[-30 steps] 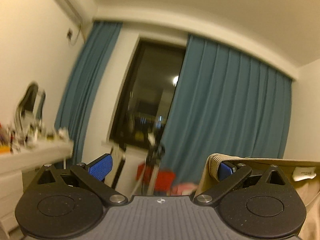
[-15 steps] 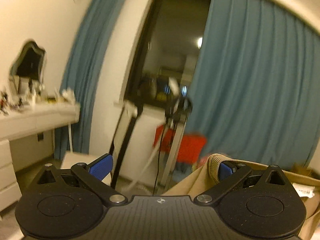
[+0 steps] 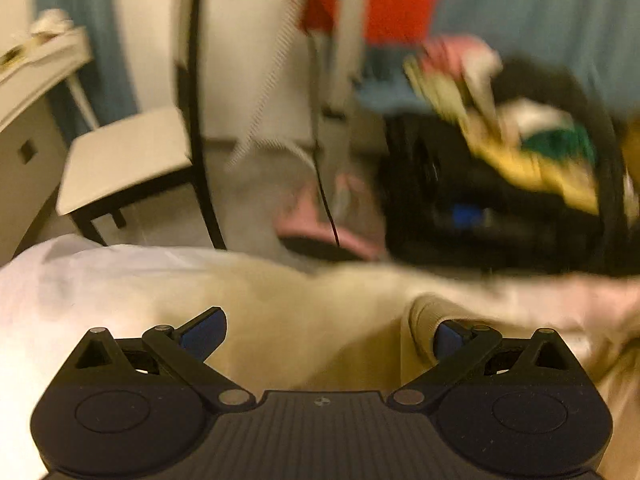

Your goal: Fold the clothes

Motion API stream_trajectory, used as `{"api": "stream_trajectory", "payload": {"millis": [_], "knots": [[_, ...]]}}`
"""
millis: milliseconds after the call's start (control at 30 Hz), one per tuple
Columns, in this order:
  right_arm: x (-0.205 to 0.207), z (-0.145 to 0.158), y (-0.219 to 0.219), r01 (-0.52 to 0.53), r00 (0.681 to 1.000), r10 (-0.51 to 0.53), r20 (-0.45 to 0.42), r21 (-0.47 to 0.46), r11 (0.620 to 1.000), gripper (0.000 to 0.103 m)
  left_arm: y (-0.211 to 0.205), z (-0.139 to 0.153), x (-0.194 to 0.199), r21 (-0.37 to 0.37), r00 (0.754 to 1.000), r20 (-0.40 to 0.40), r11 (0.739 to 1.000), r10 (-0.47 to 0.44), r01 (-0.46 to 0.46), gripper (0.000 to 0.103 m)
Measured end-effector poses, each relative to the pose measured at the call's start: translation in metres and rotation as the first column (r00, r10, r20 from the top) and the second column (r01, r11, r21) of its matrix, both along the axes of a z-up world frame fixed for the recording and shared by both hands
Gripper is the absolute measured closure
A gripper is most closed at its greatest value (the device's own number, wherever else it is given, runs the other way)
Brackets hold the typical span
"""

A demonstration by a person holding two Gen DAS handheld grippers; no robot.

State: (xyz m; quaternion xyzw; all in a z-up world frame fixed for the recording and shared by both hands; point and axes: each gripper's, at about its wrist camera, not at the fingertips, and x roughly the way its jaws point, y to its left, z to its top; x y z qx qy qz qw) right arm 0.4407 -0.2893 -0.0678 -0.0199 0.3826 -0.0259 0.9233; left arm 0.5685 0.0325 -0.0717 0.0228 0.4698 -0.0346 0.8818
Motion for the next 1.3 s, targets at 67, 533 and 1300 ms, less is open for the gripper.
{"api": "stream_trajectory", "payload": {"millis": [67,533,1300], "knots": [[0.0,0.008,0.007,-0.061,0.998,0.062,-0.027,0.014,0.998,0.0,-0.005,0.011,-0.009,0.006,0.998,-0.009,0.998,-0.057,0.057,0.0],[-0.173,0.103,0.04,-0.084,0.952,0.032,0.305,0.161,0.983,0.0,0.0,0.096,-0.218,-0.093,0.948,0.308,0.989,-0.082,0.116,0.0],[-0.469,0.167,0.07,-0.06,0.895,-0.122,0.429,0.387,0.92,0.0,0.11,0.173,-0.451,-0.538,0.925,0.225,0.831,0.306,-0.144,0.011]]}}
